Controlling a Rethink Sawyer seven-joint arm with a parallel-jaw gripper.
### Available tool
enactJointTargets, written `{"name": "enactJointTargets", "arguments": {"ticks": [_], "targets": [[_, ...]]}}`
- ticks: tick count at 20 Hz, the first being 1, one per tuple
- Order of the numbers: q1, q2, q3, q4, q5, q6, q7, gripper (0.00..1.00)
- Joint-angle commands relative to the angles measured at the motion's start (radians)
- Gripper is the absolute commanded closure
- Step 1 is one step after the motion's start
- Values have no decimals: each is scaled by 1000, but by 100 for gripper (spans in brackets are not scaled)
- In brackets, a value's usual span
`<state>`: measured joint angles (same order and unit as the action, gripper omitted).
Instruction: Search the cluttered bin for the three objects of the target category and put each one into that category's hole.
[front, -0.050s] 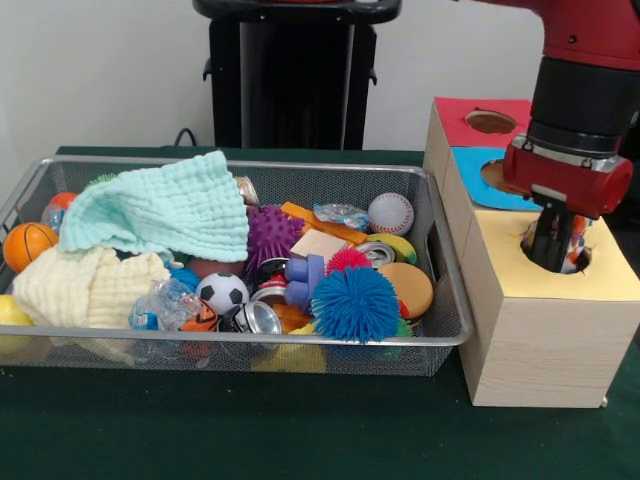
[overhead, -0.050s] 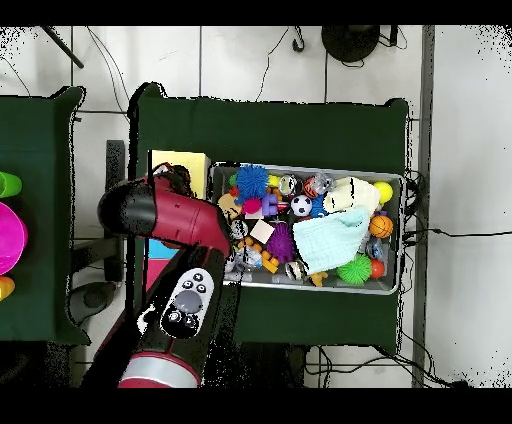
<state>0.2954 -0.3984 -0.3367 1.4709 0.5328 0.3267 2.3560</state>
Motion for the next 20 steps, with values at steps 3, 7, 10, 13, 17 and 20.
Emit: {"name": "enactJointTargets", "arguments": {"ticks": [3, 7, 10, 13, 17, 20], "targets": [[-49, 47, 160, 95, -65, -59, 59, 100], [-50, 54, 156, 82, -67, -58, 57, 100], [-49, 29, 151, 89, -65, -28, 54, 100], [-43, -33, 141, 108, -59, 42, 52, 100], [-21, -114, 111, 117, -53, 160, 63, 100], [-11, -149, 99, 121, -53, 214, 72, 100]]}}
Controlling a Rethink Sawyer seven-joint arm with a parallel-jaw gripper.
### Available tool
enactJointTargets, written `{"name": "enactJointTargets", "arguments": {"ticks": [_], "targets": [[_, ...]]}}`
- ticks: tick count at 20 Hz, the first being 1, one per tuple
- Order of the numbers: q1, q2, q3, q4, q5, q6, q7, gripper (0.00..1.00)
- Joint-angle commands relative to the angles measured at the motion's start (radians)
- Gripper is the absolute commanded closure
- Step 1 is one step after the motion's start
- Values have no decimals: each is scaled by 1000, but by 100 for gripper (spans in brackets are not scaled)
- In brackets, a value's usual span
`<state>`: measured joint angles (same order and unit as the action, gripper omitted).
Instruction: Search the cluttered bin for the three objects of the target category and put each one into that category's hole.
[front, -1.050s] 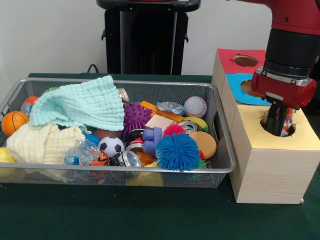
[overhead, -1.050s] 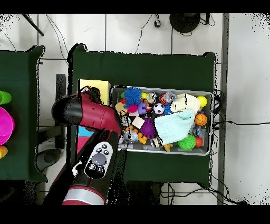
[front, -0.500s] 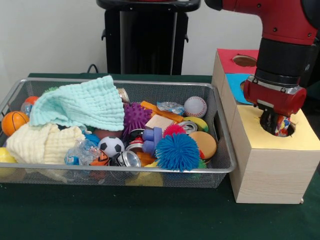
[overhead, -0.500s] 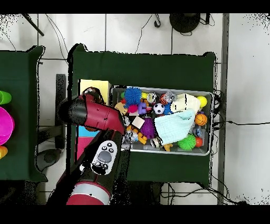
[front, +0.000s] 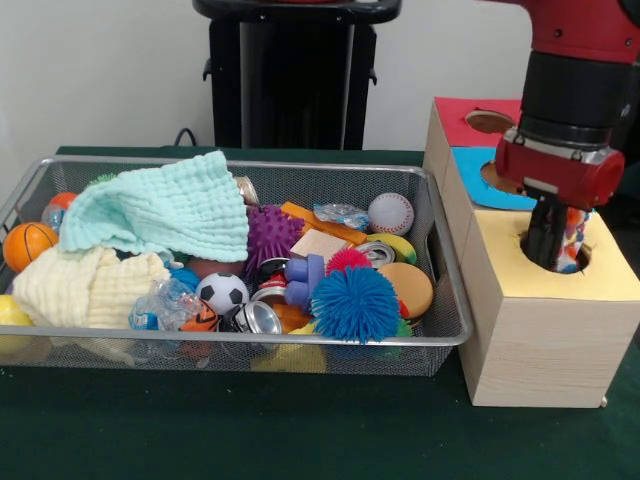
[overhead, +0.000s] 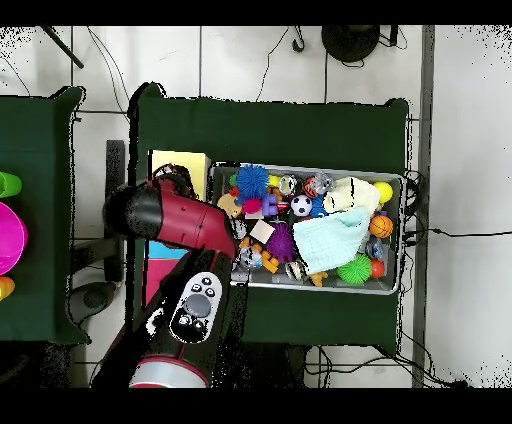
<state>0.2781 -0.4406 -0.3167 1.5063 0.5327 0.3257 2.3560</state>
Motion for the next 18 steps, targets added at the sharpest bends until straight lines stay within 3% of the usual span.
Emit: {"name": "enactJointTargets", "arguments": {"ticks": [1, 18], "targets": [[10, -113, 75, 86, -54, 226, 75, 100], [-5, -138, 75, 109, -59, 232, 64, 100]]}}
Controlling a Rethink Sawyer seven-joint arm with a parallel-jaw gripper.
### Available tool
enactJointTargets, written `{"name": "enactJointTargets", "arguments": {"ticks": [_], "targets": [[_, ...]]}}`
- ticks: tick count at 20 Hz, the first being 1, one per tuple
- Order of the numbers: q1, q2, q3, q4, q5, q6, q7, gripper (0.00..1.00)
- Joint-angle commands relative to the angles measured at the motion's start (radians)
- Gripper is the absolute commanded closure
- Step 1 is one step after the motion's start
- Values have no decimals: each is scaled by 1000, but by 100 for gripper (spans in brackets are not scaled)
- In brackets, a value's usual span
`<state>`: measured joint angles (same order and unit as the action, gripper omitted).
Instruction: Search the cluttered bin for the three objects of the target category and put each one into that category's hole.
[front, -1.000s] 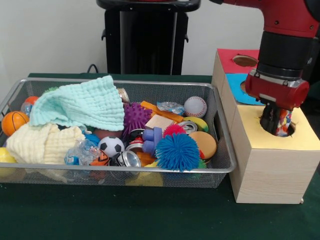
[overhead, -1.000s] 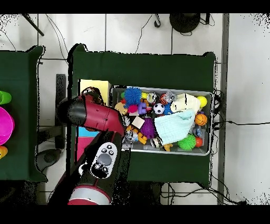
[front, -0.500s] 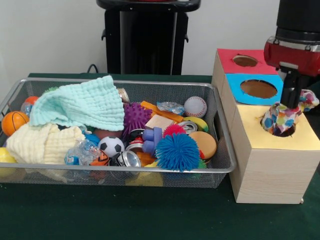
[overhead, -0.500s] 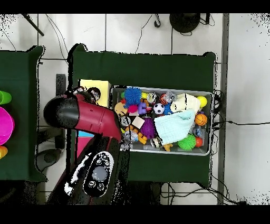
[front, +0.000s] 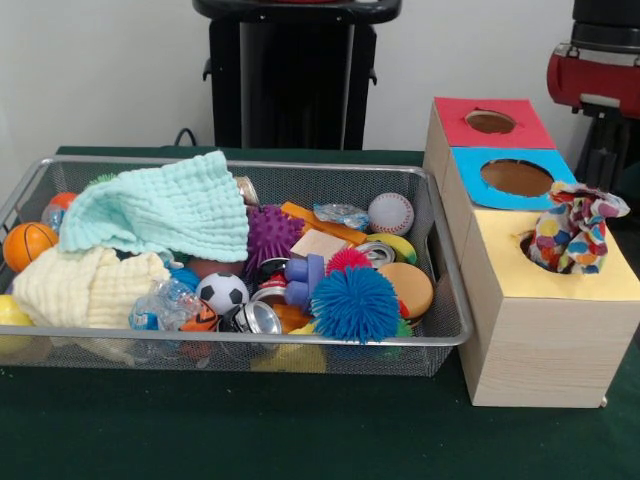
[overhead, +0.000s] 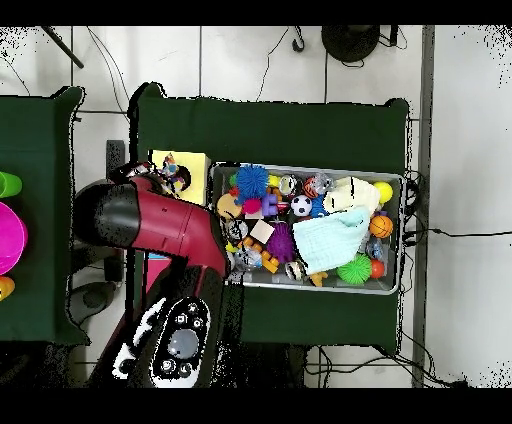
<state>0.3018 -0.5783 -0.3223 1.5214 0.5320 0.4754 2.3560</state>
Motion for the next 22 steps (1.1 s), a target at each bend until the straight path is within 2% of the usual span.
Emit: {"name": "enactJointTargets", "arguments": {"ticks": [1, 12, 22], "targets": [[-31, -1, 80, 94, -59, 81, 63, 100], [-28, 8, 72, 84, -61, 82, 72, 100], [-23, 70, 81, 64, -58, 16, 86, 100]]}}
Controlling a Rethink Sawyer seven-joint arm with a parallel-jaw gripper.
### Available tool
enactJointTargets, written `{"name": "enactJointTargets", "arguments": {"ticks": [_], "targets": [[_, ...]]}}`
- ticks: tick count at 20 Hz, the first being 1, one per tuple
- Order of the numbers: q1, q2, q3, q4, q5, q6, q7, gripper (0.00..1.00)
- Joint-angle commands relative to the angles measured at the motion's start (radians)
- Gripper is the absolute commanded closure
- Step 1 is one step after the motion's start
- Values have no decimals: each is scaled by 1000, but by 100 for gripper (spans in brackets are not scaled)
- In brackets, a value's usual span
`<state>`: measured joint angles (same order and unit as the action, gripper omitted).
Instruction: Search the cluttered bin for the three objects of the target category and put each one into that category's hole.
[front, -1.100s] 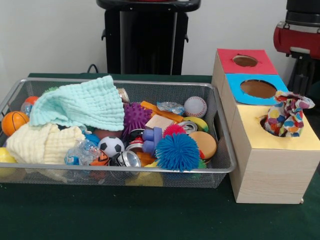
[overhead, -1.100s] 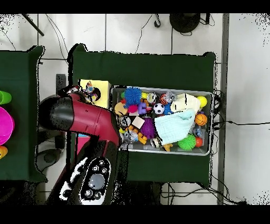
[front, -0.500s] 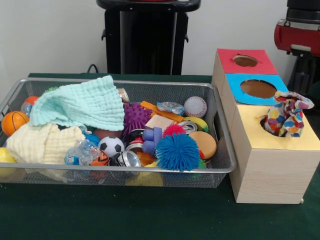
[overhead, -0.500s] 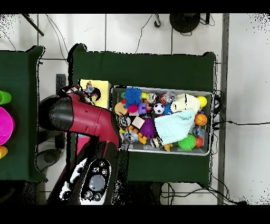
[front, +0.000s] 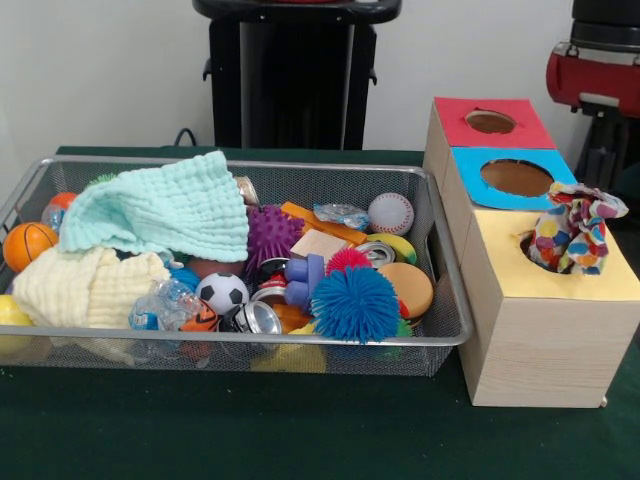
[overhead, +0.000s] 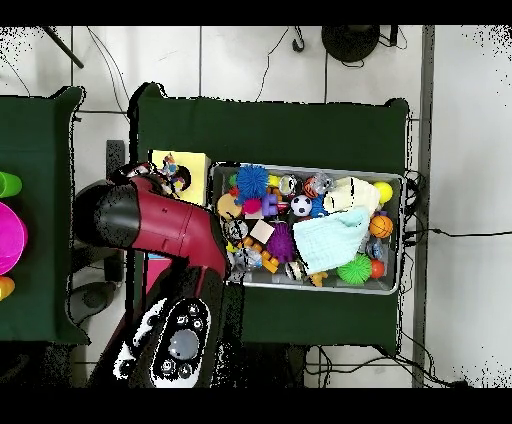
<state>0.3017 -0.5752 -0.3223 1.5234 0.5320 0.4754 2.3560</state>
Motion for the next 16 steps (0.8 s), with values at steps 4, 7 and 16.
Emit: {"name": "enactJointTargets", "arguments": {"ticks": [4, 7, 16], "targets": [[-7, 75, 81, 61, -52, 16, 101, 100], [-1, 87, 80, 59, -48, 11, 110, 100], [-17, 75, 111, 100, -38, -12, 89, 100]]}}
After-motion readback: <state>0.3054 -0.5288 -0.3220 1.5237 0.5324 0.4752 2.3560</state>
